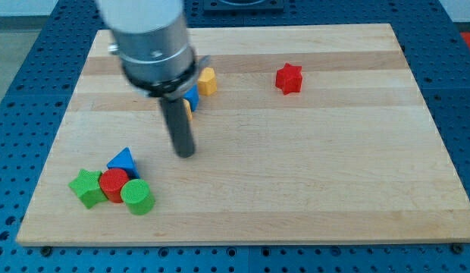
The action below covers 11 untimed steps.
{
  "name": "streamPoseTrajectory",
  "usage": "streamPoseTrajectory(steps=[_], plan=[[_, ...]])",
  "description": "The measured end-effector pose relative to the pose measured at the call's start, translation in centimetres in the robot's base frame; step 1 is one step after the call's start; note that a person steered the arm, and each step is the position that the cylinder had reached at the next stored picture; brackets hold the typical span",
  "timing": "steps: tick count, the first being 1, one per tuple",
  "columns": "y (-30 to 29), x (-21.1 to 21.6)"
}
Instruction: Push the red star towards the yellow hexagon
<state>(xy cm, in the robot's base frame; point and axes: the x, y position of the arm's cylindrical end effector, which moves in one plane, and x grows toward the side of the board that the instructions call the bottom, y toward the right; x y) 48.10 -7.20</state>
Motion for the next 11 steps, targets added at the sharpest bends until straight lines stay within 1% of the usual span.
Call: streamPoseTrajectory(steps=[3,4,5,7,11], plan=[[15.8,-7.4],[19.5,-9.5],[20.6,-11.2],[18.5,-13.4],[9.0,-13.8]])
